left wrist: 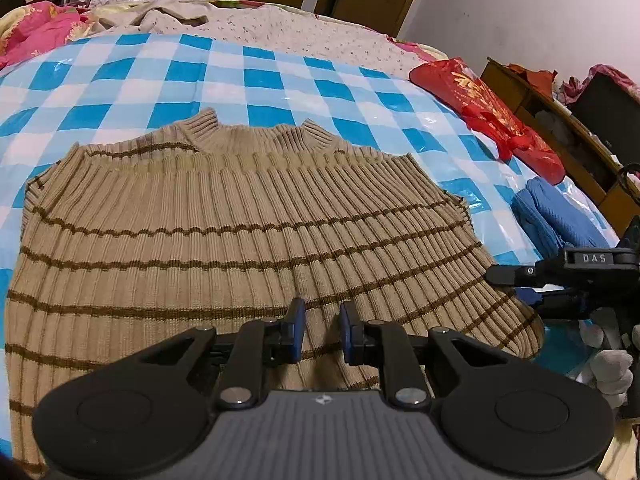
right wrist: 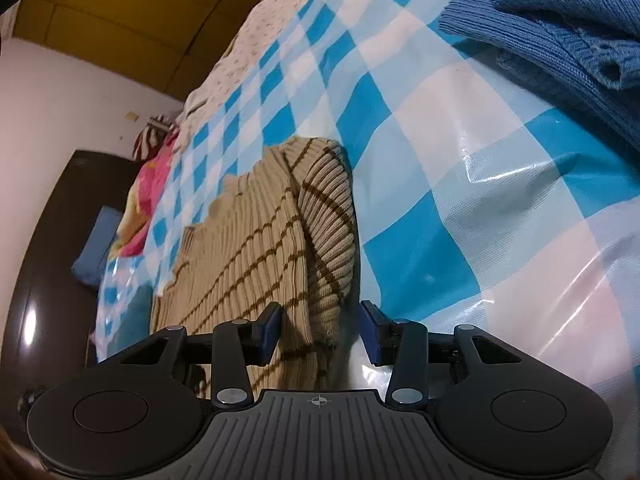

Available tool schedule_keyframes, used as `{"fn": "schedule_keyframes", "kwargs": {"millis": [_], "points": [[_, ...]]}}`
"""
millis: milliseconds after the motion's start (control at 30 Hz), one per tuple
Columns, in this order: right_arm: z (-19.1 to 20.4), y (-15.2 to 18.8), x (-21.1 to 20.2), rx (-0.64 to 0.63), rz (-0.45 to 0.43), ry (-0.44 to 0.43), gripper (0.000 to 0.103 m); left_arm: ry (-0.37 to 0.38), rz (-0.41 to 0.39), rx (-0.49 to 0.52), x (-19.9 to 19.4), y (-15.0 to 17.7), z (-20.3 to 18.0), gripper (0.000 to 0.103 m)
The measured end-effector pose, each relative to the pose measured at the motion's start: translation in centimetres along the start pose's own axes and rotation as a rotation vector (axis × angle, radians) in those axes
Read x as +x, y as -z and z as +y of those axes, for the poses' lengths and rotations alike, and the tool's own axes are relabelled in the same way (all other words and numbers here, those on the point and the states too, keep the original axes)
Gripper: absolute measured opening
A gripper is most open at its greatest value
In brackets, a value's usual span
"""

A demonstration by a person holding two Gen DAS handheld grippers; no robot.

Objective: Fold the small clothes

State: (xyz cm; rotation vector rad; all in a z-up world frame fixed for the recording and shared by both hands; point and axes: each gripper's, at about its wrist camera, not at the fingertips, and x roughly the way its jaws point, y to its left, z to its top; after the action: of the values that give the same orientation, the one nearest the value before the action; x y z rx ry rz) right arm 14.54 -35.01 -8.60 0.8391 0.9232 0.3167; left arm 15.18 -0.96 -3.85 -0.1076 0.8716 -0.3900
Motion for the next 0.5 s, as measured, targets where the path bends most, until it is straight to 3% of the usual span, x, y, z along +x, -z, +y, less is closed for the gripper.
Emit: {"fn": "schedule_keyframes", "kwargs": {"millis": [167,333,500], "points": [[1.1,0.4,0.2,-0.102,0.013,0.050,0.043,-0.003,0.011,0.006,0.2,0.0,-0.1,0.030],[1.4,0.4,1.4,-0.122,-0.021,0.040,0.047,-0.004,0.027,0.011,0.5,-0.1,0.0,0.030],[1.1,-0.3,2.7,-0.064,-0.008,-0.076,0.048,-0.003,0.028,-0.003,0.4,-0.4,0.0,0.030]]}}
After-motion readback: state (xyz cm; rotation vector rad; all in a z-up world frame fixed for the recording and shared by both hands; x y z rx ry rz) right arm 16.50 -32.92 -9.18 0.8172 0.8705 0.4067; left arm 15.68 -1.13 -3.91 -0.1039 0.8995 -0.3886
